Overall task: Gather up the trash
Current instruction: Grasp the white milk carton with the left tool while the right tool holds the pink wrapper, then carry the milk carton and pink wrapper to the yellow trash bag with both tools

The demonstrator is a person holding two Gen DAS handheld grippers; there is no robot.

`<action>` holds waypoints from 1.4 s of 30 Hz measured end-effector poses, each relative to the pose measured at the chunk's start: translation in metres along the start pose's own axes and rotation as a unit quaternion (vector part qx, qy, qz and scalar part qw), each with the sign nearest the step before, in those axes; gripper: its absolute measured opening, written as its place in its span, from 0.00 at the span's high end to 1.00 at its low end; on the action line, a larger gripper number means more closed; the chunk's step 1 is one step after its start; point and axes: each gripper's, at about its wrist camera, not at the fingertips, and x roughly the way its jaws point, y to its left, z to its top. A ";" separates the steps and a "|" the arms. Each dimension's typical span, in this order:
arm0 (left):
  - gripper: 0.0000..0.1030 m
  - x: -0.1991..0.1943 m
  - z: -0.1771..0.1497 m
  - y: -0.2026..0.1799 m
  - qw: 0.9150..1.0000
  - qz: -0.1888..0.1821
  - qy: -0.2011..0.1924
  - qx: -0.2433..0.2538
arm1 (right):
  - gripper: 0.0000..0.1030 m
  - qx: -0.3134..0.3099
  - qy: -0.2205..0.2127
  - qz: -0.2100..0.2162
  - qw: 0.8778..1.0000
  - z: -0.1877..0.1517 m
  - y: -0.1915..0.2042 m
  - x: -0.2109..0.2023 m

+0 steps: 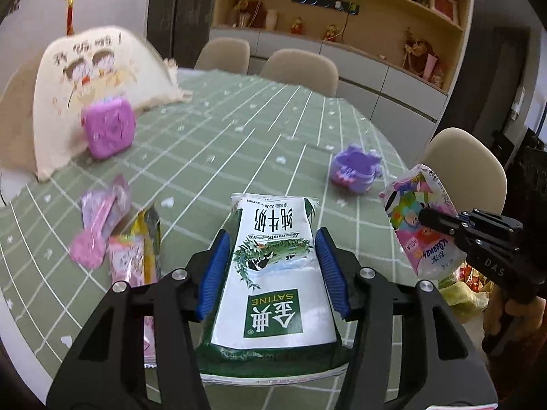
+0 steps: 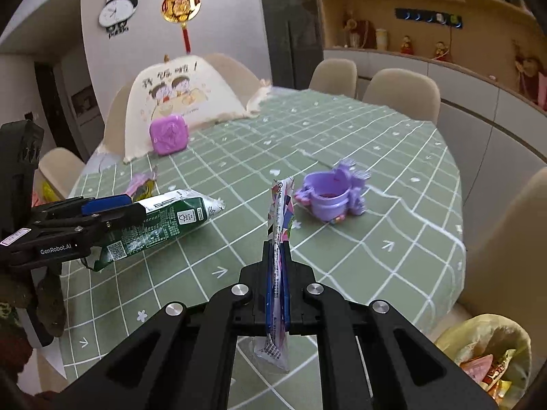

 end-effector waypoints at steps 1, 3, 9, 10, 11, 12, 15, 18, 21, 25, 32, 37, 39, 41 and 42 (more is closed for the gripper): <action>0.52 0.000 0.002 -0.004 1.000 -0.001 -0.002 0.004 | 0.94 0.002 -0.004 -0.001 1.000 0.000 -0.002 -0.004; 0.52 0.002 0.004 -0.010 1.000 -0.003 0.001 0.008 | 0.94 0.011 -0.010 0.002 1.000 -0.003 -0.008 -0.009; 0.51 0.022 -0.017 -0.007 0.998 0.003 0.061 0.020 | 0.94 0.001 0.007 0.008 1.000 -0.016 -0.006 -0.002; 0.49 0.027 -0.019 -0.007 0.997 0.003 0.073 0.022 | 0.94 0.001 0.010 0.008 1.000 -0.017 -0.006 0.000; 0.43 0.031 -0.021 -0.006 0.996 0.003 0.081 0.022 | 0.94 0.003 0.013 0.011 1.000 -0.018 -0.006 0.002; 0.42 0.035 -0.023 -0.006 0.996 0.004 0.089 0.024 | 0.94 0.004 0.015 0.012 1.000 -0.019 -0.006 0.004; 0.41 0.050 -0.023 -0.010 0.993 0.011 0.108 0.039 | 0.94 -0.002 0.019 0.012 1.000 -0.020 -0.002 0.007; 0.48 0.063 -0.021 -0.010 0.992 0.013 0.120 0.039 | 0.94 -0.009 0.025 0.005 1.000 -0.022 0.001 0.010; 0.49 0.061 -0.015 -0.009 0.994 0.013 0.104 0.027 | 0.94 -0.006 0.027 0.004 1.000 -0.025 -0.002 0.011; 0.50 0.043 -0.006 -0.022 0.997 0.010 0.069 0.036 | 0.94 0.006 0.017 0.002 1.000 -0.025 -0.011 0.004; 0.50 0.019 0.008 -0.065 0.998 -0.021 0.022 0.058 | 0.94 0.022 -0.028 -0.010 0.999 -0.026 -0.032 -0.033; 0.50 0.016 0.013 -0.117 0.995 -0.080 0.007 0.066 | 0.94 0.030 -0.052 -0.045 0.997 -0.037 -0.059 -0.069; 0.50 0.018 0.014 -0.143 0.991 -0.108 0.000 0.075 | 0.94 0.036 -0.065 -0.068 0.995 -0.046 -0.075 -0.089; 0.50 0.023 0.014 -0.170 0.988 -0.131 -0.003 0.086 | 0.94 0.043 -0.073 -0.093 0.992 -0.057 -0.091 -0.106; 0.50 0.027 0.013 -0.186 0.985 -0.147 -0.002 0.091 | 0.94 0.047 -0.075 -0.107 0.990 -0.063 -0.101 -0.115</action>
